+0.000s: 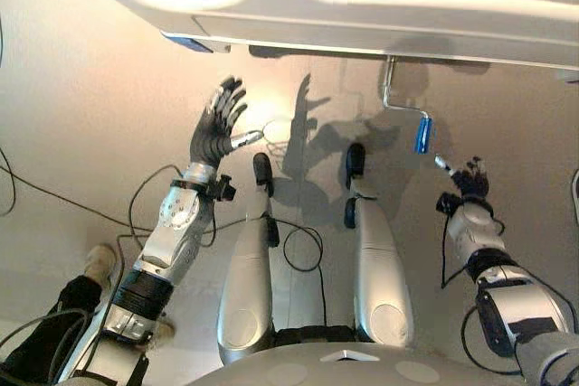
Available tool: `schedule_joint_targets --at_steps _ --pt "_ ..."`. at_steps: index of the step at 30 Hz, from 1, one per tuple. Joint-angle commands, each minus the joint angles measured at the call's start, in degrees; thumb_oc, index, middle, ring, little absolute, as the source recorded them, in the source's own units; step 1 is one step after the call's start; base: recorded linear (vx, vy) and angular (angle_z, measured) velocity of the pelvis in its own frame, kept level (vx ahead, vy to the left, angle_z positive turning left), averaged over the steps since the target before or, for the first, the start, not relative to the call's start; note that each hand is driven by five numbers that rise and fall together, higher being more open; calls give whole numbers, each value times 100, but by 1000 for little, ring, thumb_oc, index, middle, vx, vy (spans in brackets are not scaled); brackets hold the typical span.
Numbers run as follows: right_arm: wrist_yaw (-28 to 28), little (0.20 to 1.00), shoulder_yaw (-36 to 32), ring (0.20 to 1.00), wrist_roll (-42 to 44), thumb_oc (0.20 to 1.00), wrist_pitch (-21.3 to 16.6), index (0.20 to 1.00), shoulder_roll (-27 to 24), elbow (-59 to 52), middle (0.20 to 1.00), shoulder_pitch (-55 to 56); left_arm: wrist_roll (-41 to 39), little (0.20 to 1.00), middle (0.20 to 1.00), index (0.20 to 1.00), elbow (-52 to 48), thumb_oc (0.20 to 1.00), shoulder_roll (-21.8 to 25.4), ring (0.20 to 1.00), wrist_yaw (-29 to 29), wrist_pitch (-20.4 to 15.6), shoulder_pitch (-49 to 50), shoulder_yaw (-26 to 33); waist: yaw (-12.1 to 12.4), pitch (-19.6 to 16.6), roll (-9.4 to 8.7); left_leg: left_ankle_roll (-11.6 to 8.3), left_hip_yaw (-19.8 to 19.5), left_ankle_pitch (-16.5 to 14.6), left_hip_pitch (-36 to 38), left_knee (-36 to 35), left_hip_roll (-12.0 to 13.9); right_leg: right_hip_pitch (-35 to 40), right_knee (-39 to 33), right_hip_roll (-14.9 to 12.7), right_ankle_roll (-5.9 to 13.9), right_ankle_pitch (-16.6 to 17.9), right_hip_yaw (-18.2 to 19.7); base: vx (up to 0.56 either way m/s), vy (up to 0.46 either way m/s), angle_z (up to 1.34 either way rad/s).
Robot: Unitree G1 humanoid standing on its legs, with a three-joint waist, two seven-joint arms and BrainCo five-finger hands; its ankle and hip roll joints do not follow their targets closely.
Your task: Raise the hospital bed
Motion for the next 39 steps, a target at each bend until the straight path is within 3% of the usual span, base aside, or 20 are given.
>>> schedule_joint_targets --at_steps 1,9,10,13,24,39 --pt "227 1000 -16 1000 -339 1000 54 1000 -15 -37 1000 363 588 1000 1000 1000 564 1000 38 1000 -210 -60 252 23 99 -225 -146 -51 -32 -389 472 215 -138 900 -638 111 362 136 -271 106 44 7" --pt "524 1000 188 1000 -946 1000 204 1000 344 176 1000 997 1515 1000 1000 1000 2618 1000 -312 1000 -277 129 599 148 106 -1029 -258 -12 -21 -429 1280 -157 -130 1809 -1207 112 437 244 -347 101 36 3" --pt "561 1000 282 1000 -1189 1000 243 1000 467 263 1000 1150 1811 1000 1000 1000 3384 1000 -489 1000 -233 240 587 236 92 -1258 -295 0 3 -449 1505 -218 -126 2025 -1309 119 439 264 -343 100 47 5" --pt "581 1000 312 1000 -1386 1000 319 1000 600 379 1000 1338 2240 1000 1000 1000 4087 1000 -668 1000 -105 360 622 375 63 -1617 -319 2 28 -459 1862 -383 -80 2343 -1464 133 466 279 -365 71 38 3" --pt "844 1000 132 1000 -1433 1000 385 1000 964 512 1000 2159 2494 1000 1000 1000 4742 1000 -1022 1000 36 468 919 847 8 -2424 -387 83 128 -770 2971 -461 -35 3438 -1617 171 455 77 -325 47 15 -4" --pt "862 1000 -45 1000 -1166 1000 357 1000 1106 800 1000 2265 2449 1000 1000 1000 5243 1000 -1341 1000 102 582 1078 1046 2 -2732 -369 132 176 -836 3403 -616 -35 3873 -1817 181 419 58 -312 4 8 -3"
